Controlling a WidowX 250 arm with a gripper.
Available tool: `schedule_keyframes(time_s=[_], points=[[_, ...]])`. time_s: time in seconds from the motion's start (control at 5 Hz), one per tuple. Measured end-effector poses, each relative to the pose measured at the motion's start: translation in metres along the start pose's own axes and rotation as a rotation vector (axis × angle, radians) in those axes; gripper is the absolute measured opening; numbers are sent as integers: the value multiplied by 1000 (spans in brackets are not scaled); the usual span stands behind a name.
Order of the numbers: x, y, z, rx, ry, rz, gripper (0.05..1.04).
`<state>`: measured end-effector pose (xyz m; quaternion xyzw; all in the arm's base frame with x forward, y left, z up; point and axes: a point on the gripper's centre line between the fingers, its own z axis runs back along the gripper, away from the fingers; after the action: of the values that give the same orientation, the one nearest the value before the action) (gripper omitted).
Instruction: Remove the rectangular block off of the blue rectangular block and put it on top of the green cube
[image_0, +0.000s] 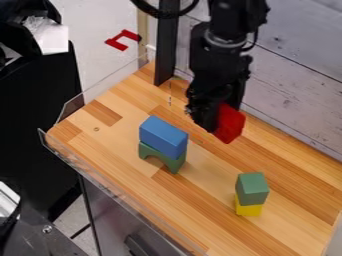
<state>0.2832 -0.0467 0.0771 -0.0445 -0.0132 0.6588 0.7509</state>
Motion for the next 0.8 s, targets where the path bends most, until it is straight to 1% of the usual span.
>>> schedule_keyframes(time_s=[0.2,0.4,0.6,0.8], points=[[-14,-1,5,-31,12,30,585],[-28,5,3,-36,36,13,585],[-46,10,2,-38,80,-130,585],[-59,12,-6,10,77,-258,585]])
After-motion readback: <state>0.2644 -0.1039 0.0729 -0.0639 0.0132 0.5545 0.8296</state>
